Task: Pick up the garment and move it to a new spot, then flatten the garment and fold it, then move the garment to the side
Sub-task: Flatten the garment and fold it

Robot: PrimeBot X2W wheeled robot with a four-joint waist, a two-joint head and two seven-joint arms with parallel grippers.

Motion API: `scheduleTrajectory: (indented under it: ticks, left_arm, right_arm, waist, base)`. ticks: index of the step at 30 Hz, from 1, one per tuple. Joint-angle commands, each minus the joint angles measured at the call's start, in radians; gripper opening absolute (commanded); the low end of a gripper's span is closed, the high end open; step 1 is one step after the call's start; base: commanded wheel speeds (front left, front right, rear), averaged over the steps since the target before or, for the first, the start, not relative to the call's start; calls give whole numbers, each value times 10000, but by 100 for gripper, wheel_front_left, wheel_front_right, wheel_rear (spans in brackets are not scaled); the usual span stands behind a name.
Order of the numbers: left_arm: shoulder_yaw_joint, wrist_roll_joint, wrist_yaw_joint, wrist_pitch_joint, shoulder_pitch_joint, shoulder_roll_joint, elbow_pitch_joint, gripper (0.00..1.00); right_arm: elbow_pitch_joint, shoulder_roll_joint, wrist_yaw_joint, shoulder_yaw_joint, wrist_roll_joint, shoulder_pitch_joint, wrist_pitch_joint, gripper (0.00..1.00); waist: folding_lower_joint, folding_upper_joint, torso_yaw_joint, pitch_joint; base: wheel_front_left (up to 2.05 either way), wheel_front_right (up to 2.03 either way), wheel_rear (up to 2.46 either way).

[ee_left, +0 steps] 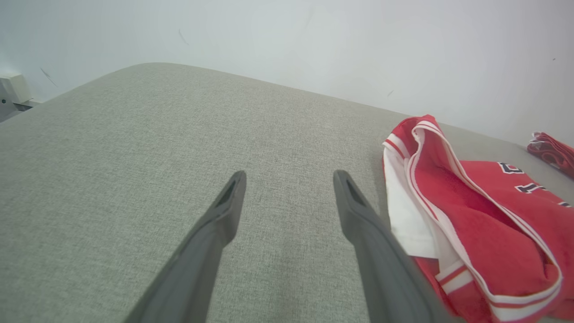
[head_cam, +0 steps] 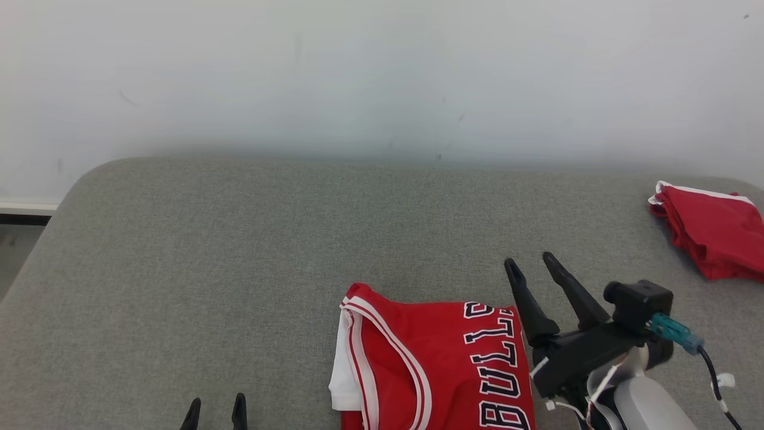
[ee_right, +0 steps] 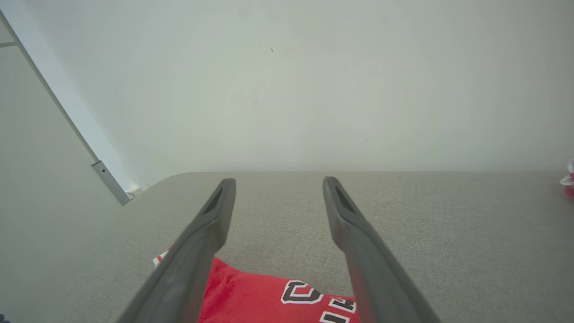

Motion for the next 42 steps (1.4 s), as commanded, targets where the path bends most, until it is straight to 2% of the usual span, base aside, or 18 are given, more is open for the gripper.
scheduleTrajectory:
  ticks: [1,7,10,15,31,42]
  left_arm:
    - [27,140,11,-30,110,-8,-46,100]
    - [12,176,11,-30,184,-7,-133,100]
    - [-27,200,11,-30,210,-7,-161,100]
    - [-57,221,11,-30,184,-7,-191,100]
    - [5,331,11,-30,56,-7,-366,100]
    - [143,660,64,-30,35,-7,-527,100]
  right_arm:
    - [-98,-49,-19,-221,-123,327,-112,100]
    - [-643,78,-19,-1306,-743,1404,-706,100]
    - [-858,352,-19,-1725,-927,1898,-1145,100]
    - [-987,583,-19,-2197,-1901,2519,-1638,100]
    - [-1053,1211,-19,-2553,-2435,3352,-1927,100]
    - [-1165,1330,-19,-2402,-2478,3392,-1925,100]
  waist:
    - [0,0,-50,13]
    - [0,0,-178,56]
    - [0,0,-238,68]
    - [0,0,-309,94]
    - [0,0,-351,217]
    - [0,0,-385,257]
  base:
    - [0,0,0]
    - [0,0,0]
    - [0,0,0]
    - [0,0,0]
    - [0,0,0]
    - [0,0,0]
